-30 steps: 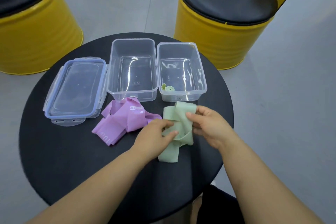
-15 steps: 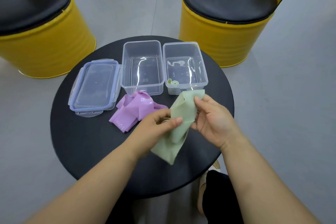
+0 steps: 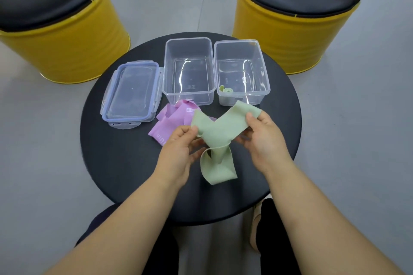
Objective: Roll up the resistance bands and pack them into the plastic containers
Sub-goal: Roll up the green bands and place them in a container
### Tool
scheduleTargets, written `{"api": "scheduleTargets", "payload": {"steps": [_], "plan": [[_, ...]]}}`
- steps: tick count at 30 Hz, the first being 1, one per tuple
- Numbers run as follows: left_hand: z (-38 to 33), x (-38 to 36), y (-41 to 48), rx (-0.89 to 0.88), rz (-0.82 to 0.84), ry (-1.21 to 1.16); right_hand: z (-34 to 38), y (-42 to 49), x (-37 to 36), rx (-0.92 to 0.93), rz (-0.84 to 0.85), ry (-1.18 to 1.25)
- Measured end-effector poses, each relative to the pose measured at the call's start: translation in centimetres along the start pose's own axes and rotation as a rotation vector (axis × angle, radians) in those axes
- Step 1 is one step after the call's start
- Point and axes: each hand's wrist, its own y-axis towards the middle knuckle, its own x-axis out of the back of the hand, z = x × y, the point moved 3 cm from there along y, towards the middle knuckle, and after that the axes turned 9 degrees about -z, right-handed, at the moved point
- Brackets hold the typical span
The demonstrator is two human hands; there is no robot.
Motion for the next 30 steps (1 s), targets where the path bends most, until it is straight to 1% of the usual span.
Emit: {"api": "scheduleTargets", "payload": {"steps": [3,5,6,7,9,11,12,13,14,15,16,17,19,22,24,25,27,28,30], "plan": [[-0.2,0.4,0.5,-0.058,-0.057,-0.002,0.0,0.0,-0.1,-0.065,-0.011,0.115],[-0.1,0.3,0.6,-0.069,-0.067,-0.013,0.1,-0.1,-0.3,-0.112,0.048,0.177],[0.0,0.2,0.6,-0.067,-0.066,-0.029,0.2,-0.2,-0.4,-0.111,0.094,0.150],[0.2,0.1,0.6,-0.062,-0.061,-0.049,0.2,-0.4,-0.5,-0.093,0.153,0.058],[0.5,0.0,0.4,-0.038,-0.043,-0.090,-0.4,-1.2,-0.9,-0.017,0.275,-0.293],[0.8,-0.1,0.4,-0.010,-0.041,-0.117,-1.3,-1.8,-1.4,0.126,0.334,-0.621],[0.9,-0.2,0.5,0.001,-0.051,-0.120,-1.7,-1.8,-1.5,0.210,0.308,-0.730],[1.0,-0.1,0.6,0.004,-0.070,-0.112,-1.8,-1.6,-1.6,0.269,0.238,-0.787],[1.0,0.0,0.7,0.000,-0.102,-0.097,-1.9,-1.0,-1.3,0.280,0.146,-0.802],[0.9,0.2,0.8,-0.009,-0.146,-0.080,-1.8,-0.4,-0.9,0.244,0.061,-0.771],[0.8,0.5,1.0,-0.017,-0.202,-0.068,-1.7,0.3,-0.4,0.182,0.012,-0.708],[0.7,0.9,1.3,-0.021,-0.262,-0.055,-1.3,0.7,-0.1,0.115,0.007,-0.629],[0.5,1.5,1.6,-0.031,-0.347,0.004,-0.6,1.2,0.4,0.018,0.079,-0.538],[-0.2,1.9,1.8,-0.133,-0.416,0.204,0.0,1.0,0.7,-0.031,0.263,-0.634],[-0.7,2.1,1.9,-0.158,-0.446,0.242,0.2,0.8,0.7,-0.080,0.342,-0.665],[-0.8,2.1,2.0,-0.125,-0.444,0.218,0.4,0.8,0.8,-0.101,0.343,-0.636],[-0.6,2.0,2.0,-0.016,-0.385,0.102,0.7,0.9,1.1,-0.083,0.247,-0.598],[-0.5,1.7,1.9,0.032,-0.333,0.041,0.9,1.2,1.4,-0.029,0.172,-0.631],[-0.3,1.2,1.6,0.092,-0.224,-0.018,1.2,1.3,1.7,0.154,0.024,-0.777]]}}
